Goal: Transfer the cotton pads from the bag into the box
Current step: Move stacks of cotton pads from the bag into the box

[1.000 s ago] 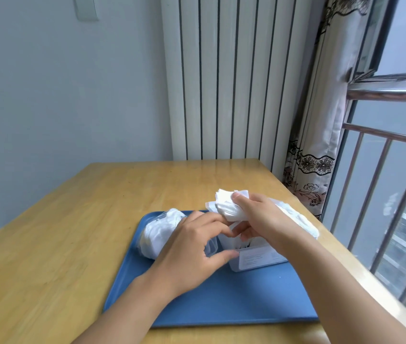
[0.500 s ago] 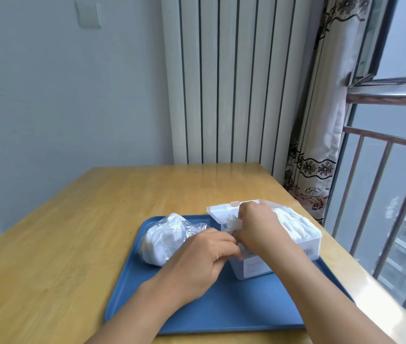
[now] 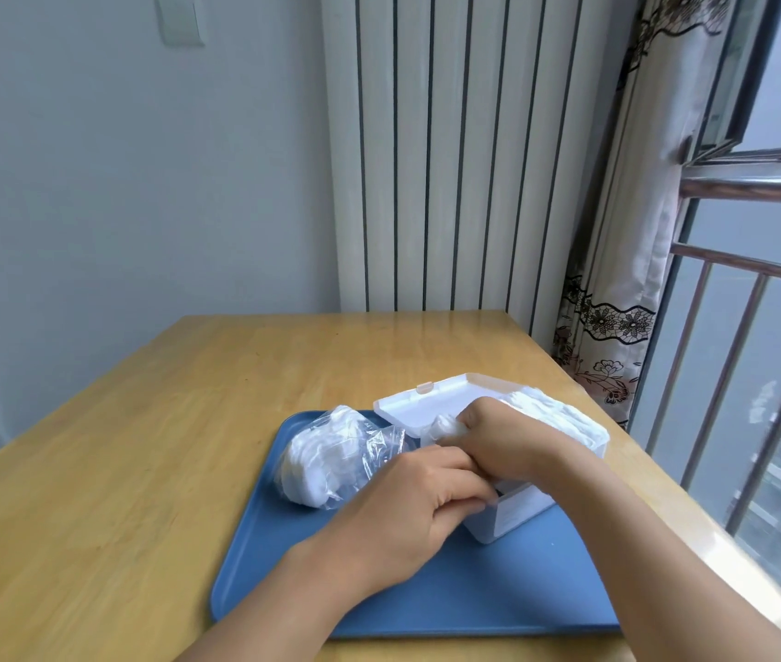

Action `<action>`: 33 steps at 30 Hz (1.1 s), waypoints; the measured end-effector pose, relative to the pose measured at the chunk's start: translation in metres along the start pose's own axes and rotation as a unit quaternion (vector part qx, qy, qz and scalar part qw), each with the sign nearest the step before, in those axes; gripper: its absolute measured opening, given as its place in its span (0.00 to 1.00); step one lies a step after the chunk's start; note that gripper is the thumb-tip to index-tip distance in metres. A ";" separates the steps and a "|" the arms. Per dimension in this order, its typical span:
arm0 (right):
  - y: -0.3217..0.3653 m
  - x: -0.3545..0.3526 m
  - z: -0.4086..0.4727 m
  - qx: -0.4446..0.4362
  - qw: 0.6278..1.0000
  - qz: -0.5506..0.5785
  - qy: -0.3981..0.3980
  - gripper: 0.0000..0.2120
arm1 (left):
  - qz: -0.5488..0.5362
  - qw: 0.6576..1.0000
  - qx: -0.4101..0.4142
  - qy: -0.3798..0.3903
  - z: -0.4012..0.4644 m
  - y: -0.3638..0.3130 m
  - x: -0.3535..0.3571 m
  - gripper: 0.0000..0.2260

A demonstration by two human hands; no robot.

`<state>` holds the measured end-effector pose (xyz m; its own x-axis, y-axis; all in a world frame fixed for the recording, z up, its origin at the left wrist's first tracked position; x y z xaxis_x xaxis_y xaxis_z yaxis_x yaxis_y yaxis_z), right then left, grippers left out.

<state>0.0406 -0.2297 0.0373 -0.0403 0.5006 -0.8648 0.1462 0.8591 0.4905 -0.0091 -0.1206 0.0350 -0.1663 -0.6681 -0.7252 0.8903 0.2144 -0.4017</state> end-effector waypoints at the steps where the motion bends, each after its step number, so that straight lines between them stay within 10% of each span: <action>1: 0.000 0.002 -0.001 -0.003 1.000 0.016 0.023 0.21 | -0.001 1.000 0.000 -0.001 0.000 0.000 0.000 0.07; 14: 0.006 0.005 0.000 0.008 0.988 -0.147 -0.054 0.13 | 0.023 1.000 0.003 0.009 -0.001 -0.001 -0.003 0.07; 21: 0.002 0.007 -0.015 -0.012 0.988 0.117 0.096 0.17 | 0.021 0.999 -0.024 0.003 0.000 0.012 -0.004 0.06; 33: 0.004 -0.005 -0.011 -0.026 0.994 0.084 -0.056 0.18 | 0.079 0.994 -0.079 0.005 -0.006 0.013 -0.011 0.10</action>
<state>0.0302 -0.2277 0.0446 0.0920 0.6256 -0.7747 0.0892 0.7697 0.6322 0.0020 -0.1066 0.0345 -0.0343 -0.6111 -0.7908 0.8286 0.4251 -0.3644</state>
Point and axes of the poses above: each hand's wrist, its own z-axis towards the middle knuckle, its own x-axis out of the palm, y = z × x, the point moved 8 cm from there along z, towards the middle knuckle, and after that the axes turned 4 degrees about x, right-handed, at the moved point
